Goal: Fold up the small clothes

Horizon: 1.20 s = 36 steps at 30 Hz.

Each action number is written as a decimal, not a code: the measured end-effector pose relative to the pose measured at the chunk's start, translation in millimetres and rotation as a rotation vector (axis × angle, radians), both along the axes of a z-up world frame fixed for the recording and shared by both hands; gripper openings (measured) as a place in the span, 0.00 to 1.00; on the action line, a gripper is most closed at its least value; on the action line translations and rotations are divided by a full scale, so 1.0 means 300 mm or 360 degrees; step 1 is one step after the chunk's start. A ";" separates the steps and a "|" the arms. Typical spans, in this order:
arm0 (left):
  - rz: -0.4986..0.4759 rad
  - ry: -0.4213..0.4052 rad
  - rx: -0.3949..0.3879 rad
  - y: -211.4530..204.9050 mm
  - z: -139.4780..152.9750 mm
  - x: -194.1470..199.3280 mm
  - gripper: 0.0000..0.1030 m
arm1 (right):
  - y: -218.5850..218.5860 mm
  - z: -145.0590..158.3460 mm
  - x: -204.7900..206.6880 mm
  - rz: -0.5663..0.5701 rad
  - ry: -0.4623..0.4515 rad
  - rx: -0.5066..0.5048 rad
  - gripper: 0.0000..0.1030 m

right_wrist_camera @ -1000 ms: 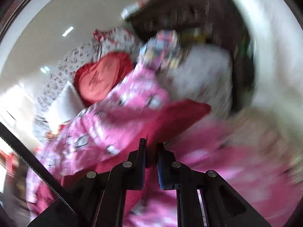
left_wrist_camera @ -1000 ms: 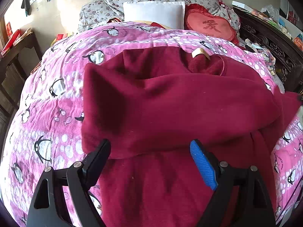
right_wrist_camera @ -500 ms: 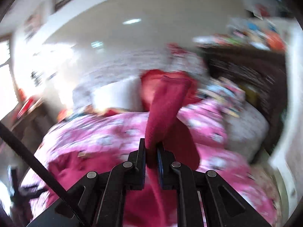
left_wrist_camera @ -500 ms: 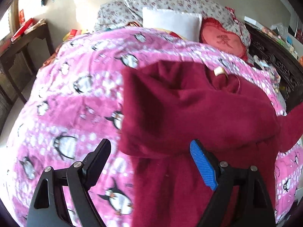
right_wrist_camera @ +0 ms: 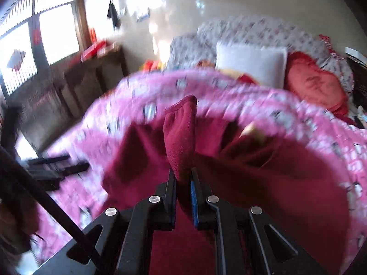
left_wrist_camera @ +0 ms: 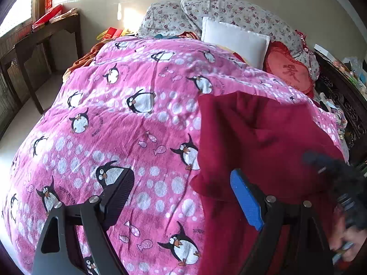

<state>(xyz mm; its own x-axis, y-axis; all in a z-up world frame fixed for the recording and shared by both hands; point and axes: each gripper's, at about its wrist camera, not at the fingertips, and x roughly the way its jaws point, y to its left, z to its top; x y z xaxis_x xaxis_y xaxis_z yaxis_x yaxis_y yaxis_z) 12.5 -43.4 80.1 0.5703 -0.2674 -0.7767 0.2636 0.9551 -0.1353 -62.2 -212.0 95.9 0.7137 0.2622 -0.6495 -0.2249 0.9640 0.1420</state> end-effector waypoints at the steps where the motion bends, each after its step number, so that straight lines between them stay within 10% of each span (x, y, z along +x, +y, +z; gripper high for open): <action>1: 0.0001 0.0013 0.0002 -0.002 -0.012 0.005 0.83 | 0.013 -0.034 0.021 0.0010 0.0036 -0.0013 0.11; 7: -0.0032 0.0033 -0.0033 -0.025 -0.034 0.008 0.83 | -0.028 -0.119 0.005 0.0089 0.0210 0.0217 0.74; 24: -0.0284 0.0077 0.0097 -0.370 -0.134 0.082 0.85 | -0.584 0.040 -0.354 -0.0454 0.0022 0.0282 0.81; 29: -0.0238 0.0072 0.0227 -0.404 -0.143 0.099 0.16 | -0.688 0.004 -0.384 -0.0585 0.0032 0.0339 0.81; 36: -0.0231 -0.0012 -0.0048 -0.245 0.065 0.100 0.12 | -0.770 -0.022 -0.300 -0.0768 0.0060 0.0402 0.82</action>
